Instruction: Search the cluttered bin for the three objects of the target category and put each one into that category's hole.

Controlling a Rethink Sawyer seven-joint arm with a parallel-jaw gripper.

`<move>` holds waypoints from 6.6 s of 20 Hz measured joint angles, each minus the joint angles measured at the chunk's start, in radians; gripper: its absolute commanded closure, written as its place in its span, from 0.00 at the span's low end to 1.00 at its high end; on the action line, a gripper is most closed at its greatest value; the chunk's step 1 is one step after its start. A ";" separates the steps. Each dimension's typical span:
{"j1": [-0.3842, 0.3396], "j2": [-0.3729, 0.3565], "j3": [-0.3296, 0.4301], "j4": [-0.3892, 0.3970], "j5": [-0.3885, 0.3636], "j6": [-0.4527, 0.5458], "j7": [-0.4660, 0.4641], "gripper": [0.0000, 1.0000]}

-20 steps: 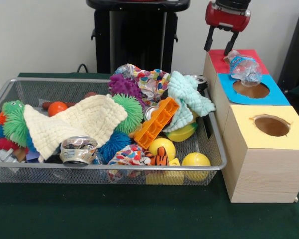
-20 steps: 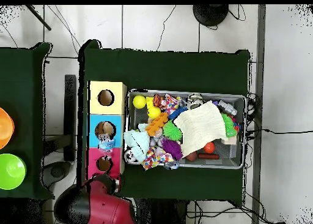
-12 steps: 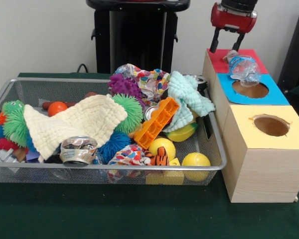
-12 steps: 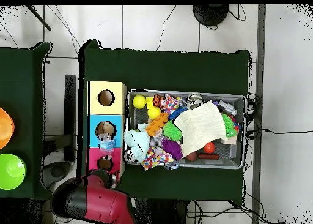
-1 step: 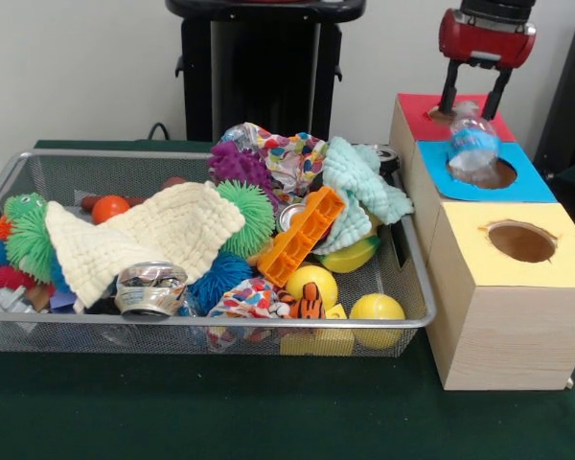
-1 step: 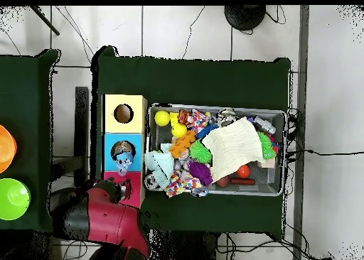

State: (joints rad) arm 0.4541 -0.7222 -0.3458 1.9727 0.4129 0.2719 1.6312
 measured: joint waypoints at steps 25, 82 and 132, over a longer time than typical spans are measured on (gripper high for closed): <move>-0.229 -0.092 0.018 -0.038 -0.116 0.061 0.000 0.00; -0.777 -0.142 0.421 -0.172 -0.592 0.120 0.000 0.00; -0.658 -0.015 0.422 -0.035 -0.592 -0.061 0.000 0.00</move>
State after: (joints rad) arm -0.2035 -0.7370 0.0767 1.9378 -0.1796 0.2112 1.6312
